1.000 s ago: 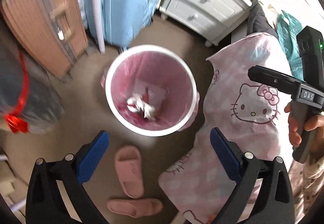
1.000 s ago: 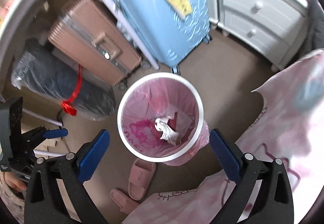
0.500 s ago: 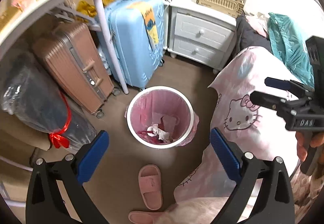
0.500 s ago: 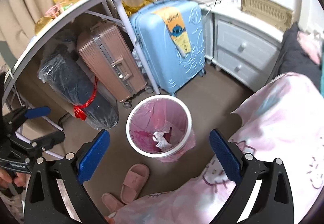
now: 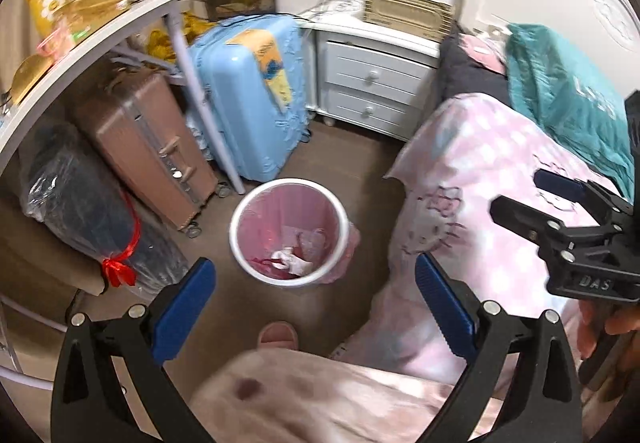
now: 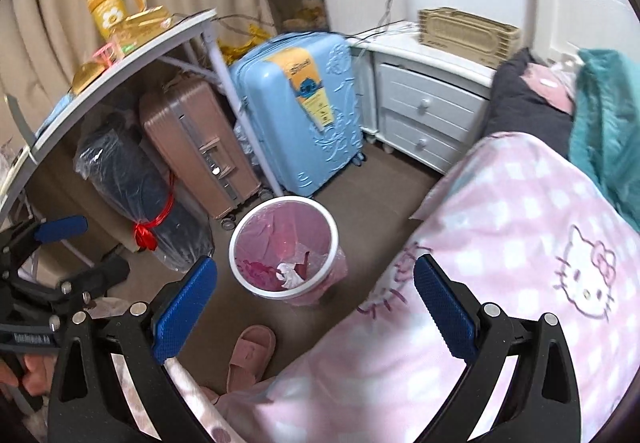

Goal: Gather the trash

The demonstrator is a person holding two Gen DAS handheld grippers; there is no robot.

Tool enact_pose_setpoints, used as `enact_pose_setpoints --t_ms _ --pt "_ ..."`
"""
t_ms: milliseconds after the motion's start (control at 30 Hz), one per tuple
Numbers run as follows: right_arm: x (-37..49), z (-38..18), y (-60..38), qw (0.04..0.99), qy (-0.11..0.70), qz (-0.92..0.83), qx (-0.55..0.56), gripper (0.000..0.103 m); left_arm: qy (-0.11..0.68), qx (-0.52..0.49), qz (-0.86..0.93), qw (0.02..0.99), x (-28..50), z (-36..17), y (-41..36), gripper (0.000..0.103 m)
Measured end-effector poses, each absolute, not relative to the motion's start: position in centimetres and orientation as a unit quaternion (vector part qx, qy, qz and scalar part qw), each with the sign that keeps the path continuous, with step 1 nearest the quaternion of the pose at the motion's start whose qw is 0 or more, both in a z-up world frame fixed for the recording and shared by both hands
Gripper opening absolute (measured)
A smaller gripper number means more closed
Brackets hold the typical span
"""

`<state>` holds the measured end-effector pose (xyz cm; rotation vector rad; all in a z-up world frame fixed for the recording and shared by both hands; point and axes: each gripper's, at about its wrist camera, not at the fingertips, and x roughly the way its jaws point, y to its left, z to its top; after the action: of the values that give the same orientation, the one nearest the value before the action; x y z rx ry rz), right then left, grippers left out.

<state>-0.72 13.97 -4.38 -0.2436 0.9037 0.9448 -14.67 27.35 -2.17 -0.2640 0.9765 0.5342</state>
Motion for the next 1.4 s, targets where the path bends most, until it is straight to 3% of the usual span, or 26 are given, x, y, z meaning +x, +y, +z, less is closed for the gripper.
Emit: enact_pose_setpoints --t_ms 367,1400 --pt "0.1 -3.1 7.8 0.816 0.428 0.383 -0.053 0.096 0.471 -0.127 0.226 0.843 -11.4 -1.7 22.5 0.098" --pt "-0.2 -3.5 6.7 0.819 0.432 0.375 -0.039 0.096 0.466 -0.114 0.250 0.841 -11.0 -2.7 22.5 0.098"
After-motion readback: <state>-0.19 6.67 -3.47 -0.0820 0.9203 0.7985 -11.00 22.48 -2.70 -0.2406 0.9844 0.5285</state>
